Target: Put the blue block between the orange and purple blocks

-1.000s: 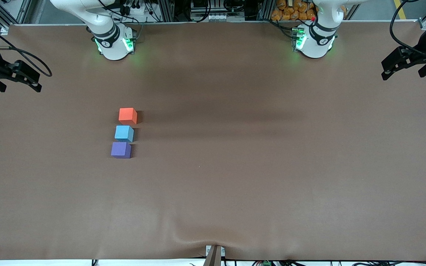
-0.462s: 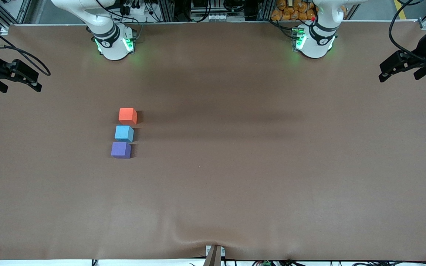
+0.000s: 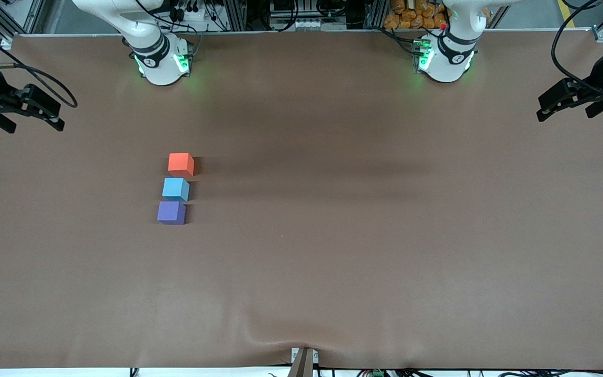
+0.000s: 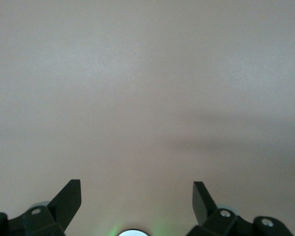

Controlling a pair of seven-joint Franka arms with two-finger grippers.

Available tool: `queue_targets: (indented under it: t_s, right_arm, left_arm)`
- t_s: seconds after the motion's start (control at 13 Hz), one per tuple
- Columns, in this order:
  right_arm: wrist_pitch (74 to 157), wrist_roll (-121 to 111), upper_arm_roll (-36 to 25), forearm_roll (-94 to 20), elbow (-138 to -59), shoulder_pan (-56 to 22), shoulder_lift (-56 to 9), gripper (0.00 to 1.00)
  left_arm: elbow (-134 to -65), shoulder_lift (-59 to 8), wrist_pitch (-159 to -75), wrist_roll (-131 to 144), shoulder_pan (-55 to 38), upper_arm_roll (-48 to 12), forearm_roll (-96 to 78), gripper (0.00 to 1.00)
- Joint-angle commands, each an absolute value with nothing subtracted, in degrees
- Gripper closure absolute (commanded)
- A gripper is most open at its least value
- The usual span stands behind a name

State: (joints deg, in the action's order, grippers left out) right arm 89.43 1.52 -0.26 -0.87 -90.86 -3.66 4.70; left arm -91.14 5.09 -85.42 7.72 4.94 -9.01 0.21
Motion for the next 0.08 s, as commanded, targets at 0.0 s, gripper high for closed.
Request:
queue_targets:
  t_s: [0.0]
  right_arm:
    - [89.56,0.97,0.88,-0.53,-89.57,-1.85,4.13,0.00]
  left_arm:
    - [-89.47,4.57,-84.11,7.21,4.92,-9.76,1.76,0.00]
